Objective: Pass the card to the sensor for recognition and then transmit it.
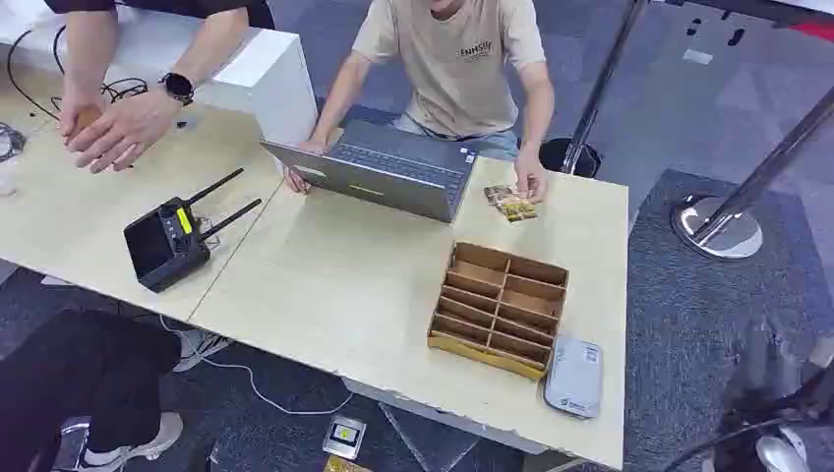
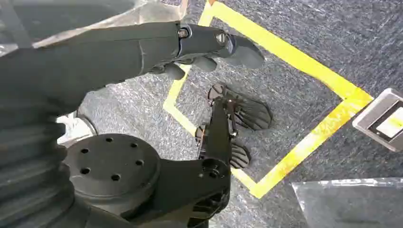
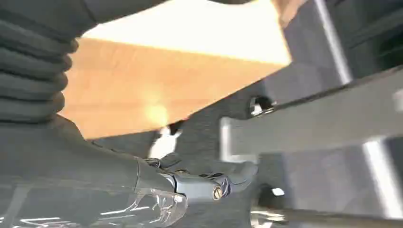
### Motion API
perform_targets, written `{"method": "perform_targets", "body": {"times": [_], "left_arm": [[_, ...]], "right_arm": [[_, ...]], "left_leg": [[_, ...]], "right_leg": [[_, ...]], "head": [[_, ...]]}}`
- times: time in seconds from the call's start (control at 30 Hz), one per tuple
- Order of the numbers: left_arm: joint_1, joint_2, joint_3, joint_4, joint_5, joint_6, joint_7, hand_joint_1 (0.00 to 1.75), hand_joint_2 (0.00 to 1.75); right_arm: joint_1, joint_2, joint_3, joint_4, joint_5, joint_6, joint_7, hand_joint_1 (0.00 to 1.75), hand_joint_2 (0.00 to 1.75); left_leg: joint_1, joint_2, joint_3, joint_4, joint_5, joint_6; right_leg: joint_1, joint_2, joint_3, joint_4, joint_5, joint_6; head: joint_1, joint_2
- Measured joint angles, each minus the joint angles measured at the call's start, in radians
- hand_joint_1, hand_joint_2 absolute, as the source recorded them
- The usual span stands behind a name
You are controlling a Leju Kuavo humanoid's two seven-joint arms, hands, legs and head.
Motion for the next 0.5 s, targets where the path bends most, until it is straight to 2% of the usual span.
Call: {"method": "perform_targets", "body": {"times": [0.5], "left_arm": [[-0.002,0.002,-0.023,0.001,-0.021,-0.017,-0.002,0.0,1.75]], "right_arm": [[-0.081,0.006,0.018,-0.368,0.458,-0.05,0.117,0.0,1.75]], "left_leg": [[0.0,0.0,0.0,0.0,0.0,0.0]], "right_leg": [[0.0,0.0,0.0,0.0,0.0,0.0]], "head": [[0.0,0.0]]}}
